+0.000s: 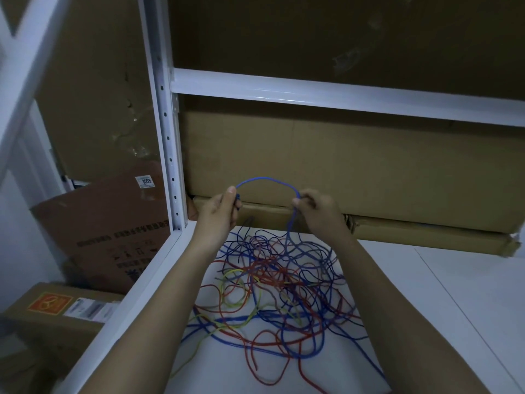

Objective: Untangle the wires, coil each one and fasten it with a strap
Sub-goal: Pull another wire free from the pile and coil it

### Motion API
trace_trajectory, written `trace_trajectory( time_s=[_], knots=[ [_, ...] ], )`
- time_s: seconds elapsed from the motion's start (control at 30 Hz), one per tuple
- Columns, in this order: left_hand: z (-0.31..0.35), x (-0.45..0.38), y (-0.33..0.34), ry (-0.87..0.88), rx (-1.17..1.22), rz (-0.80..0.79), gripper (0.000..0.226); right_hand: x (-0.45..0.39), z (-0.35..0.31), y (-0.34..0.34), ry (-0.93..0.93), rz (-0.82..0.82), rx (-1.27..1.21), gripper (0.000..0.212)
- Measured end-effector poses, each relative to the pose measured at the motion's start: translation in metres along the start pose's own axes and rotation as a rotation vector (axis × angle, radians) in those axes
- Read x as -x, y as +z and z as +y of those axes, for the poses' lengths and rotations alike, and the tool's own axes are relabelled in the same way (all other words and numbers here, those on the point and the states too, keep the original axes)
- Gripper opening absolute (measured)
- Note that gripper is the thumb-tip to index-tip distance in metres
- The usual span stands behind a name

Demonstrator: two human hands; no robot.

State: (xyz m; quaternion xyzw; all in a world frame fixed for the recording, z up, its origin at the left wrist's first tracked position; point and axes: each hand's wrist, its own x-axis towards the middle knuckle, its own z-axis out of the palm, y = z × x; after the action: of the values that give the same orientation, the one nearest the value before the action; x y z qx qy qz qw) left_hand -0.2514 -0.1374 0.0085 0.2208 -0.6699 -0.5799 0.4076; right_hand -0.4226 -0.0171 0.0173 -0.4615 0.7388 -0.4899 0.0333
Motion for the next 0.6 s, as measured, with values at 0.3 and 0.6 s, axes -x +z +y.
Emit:
trace_trajectory(
  time_s=[0.3,0.6],
  knots=[
    [0.013,0.012,0.003,-0.187,0.727,-0.251,0.042,0.019,0.011,0.035,-0.156,-0.001,0.325,0.031],
    [0.0,0.006,0.015,0.132,0.244,0.032,0.023,0.052,0.0,0.047,-0.669,-0.231,0.557,0.024]
  ],
)
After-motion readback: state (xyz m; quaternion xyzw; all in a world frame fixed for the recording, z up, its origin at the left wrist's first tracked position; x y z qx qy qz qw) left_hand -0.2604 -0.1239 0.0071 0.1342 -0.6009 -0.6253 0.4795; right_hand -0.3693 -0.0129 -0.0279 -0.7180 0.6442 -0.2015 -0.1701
